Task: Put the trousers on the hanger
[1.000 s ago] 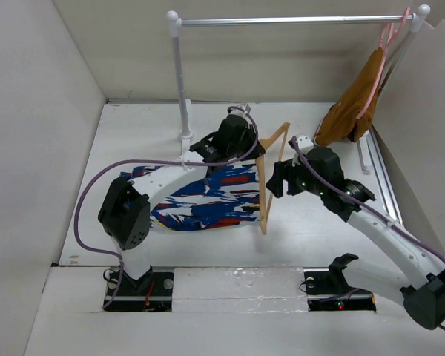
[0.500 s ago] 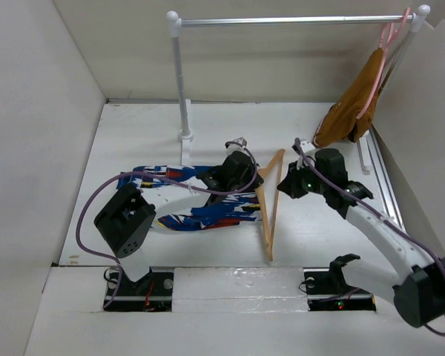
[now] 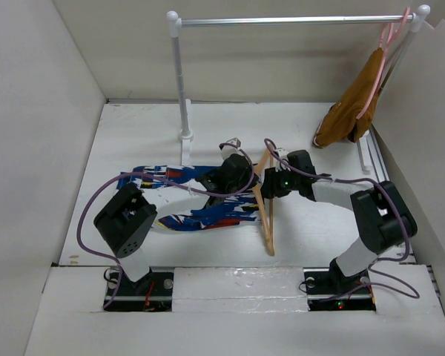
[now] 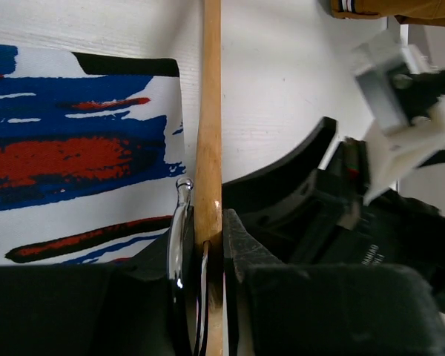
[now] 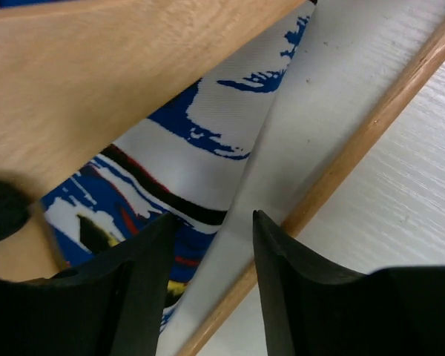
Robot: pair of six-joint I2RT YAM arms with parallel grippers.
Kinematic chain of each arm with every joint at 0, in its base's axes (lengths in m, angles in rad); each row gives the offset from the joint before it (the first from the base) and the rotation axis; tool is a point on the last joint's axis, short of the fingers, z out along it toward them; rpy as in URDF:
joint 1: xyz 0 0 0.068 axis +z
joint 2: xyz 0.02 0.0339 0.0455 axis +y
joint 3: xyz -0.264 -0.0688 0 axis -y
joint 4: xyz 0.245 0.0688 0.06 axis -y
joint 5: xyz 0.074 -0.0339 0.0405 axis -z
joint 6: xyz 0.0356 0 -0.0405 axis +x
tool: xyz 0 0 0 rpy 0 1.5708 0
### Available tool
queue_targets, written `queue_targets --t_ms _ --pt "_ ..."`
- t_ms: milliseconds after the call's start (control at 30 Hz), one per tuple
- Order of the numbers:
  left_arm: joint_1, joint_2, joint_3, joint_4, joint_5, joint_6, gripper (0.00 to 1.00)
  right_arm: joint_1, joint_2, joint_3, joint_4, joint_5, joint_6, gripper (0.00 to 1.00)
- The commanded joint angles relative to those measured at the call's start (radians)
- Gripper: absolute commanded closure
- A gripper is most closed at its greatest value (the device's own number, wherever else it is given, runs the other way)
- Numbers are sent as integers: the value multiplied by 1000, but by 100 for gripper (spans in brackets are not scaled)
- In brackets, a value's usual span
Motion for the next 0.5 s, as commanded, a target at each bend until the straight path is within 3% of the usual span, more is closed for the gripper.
queue_targets --t_ms 0,167,200,233,267,300,333,467 --pt "3 -17 -19 -8 -27 6 100 25 48 29 126 14 26 47" --pt "3 -17 -20 -25 -49 26 100 45 96 -23 231 -54 80 45" --pt "3 -14 -19 -31 -55 36 100 54 111 -40 270 -87 117 63" --pt "3 -14 -19 -32 -55 36 100 54 111 -48 284 -101 117 63" --pt "3 -14 -19 -36 -64 47 100 45 109 -54 293 -110 128 87" --pt "3 -17 -16 -39 -70 56 100 45 100 -60 301 -116 143 94" --pt "3 -22 -16 -42 -75 69 100 28 64 -66 299 -116 145 99" --pt "3 -40 -14 -65 -107 154 100 -71 -86 -70 207 -121 119 100"
